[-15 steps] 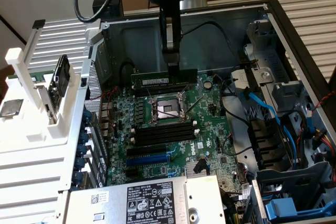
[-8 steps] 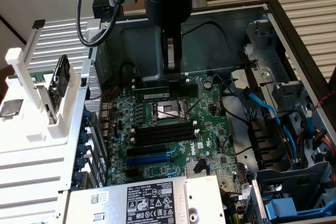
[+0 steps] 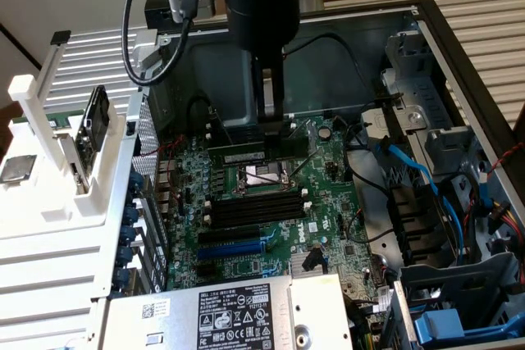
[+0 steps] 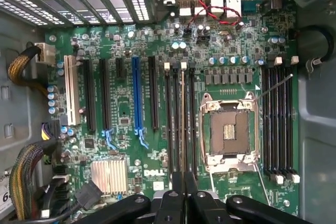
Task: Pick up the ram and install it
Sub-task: 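Pick up the ram and move it above insertion slot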
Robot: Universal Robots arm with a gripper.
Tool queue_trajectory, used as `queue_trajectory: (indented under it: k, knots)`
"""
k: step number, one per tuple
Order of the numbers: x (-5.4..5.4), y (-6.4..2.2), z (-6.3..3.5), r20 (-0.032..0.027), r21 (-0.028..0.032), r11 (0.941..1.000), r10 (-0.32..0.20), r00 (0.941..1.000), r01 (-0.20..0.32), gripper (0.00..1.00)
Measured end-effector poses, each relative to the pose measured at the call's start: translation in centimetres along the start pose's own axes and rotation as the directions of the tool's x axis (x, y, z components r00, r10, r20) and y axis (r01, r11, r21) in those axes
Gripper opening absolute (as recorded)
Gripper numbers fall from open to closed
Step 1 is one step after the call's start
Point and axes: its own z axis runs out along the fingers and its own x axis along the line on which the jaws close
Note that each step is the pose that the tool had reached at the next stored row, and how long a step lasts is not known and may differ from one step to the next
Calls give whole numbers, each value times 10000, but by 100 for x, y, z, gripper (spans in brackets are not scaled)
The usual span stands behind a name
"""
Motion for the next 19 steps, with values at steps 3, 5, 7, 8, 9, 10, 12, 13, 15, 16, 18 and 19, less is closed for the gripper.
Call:
queue_trajectory:
  k: [3, 5, 7, 8, 9, 10, 12, 13, 15, 16, 18, 19]
  knots:
    - [1, 13, 51, -15, 0, 10000, -6, 10000, 6, 12]
    - [1, 16, 84, -18, 1, 10000, -33, 10000, 33, 12]
    - [1, 19, 103, -23, 1, 10000, -89, 10000, 89, 12]
    - [1, 20, 111, -25, 2, 9999, -119, 9999, 119, 12]
    - [1, 22, 117, -31, 2, 9999, -151, 9999, 151, 12]
    - [1, 23, 123, -36, 2, 9998, -199, 9998, 199, 12]
    - [1, 25, 138, -40, 2, 9995, -310, 9995, 310, 12]
    - [1, 26, 145, -44, 4, 9993, -364, 9993, 364, 12]
    - [2, 31, 158, -63, 3, 9992, -410, 9991, 410, 12]
    - [2, 33, 168, -77, 4, 9991, -429, 9991, 429, 12]
    - [2, 37, 195, -103, 4, 9989, -459, 9989, 459, 12]
    - [2, 39, 210, -111, 4, 9989, -472, 9988, 472, 12]
